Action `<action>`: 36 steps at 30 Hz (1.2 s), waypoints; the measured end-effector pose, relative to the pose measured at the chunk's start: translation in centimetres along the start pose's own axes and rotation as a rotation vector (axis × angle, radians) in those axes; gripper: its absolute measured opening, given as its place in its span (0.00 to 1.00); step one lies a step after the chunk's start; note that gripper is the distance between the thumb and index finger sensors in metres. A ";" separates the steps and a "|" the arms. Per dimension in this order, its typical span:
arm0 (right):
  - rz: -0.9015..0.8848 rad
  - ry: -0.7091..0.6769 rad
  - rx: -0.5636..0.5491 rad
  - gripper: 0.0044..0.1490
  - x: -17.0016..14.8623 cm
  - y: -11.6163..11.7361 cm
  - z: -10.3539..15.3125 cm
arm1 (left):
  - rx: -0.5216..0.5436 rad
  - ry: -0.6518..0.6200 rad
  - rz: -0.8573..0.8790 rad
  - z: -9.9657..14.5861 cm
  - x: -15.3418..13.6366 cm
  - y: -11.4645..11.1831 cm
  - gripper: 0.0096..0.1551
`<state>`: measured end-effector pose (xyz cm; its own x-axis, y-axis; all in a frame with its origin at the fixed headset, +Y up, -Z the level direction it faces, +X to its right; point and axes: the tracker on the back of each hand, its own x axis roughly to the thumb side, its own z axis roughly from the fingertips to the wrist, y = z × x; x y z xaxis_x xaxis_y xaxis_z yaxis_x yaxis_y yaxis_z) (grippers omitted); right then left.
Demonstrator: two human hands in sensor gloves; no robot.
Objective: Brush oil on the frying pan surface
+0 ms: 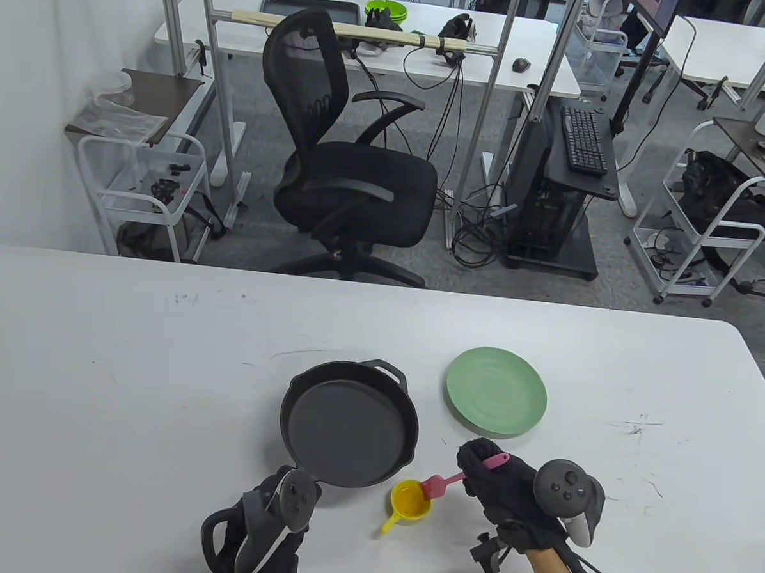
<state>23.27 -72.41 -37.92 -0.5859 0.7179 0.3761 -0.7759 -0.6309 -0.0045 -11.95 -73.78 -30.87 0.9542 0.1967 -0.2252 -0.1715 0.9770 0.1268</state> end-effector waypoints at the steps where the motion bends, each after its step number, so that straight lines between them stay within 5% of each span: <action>1: 0.004 -0.009 -0.002 0.23 0.1 -0.1 0.0 | 0.000 0.001 0.002 0.0 0.0 0.0 0.35; 10: 0.039 -0.029 0.018 0.23 0.5 -0.4 0.3 | 0.005 -0.011 0.003 0.2 0.3 -0.2 0.35; 21: -0.289 -0.061 -0.094 0.24 3.5 -4.5 -0.1 | 0.009 -0.025 0.043 0.5 0.9 -0.4 0.35; 36: -0.229 0.001 0.142 0.24 5.3 3.9 -3.1 | 0.033 -0.100 -0.004 1.5 3.0 -0.5 0.35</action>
<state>16.40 -70.19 -38.85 -0.3992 0.8468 0.3517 -0.8477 -0.4870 0.2105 -8.66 -73.83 -30.20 0.9747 0.1825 -0.1288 -0.1614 0.9740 0.1587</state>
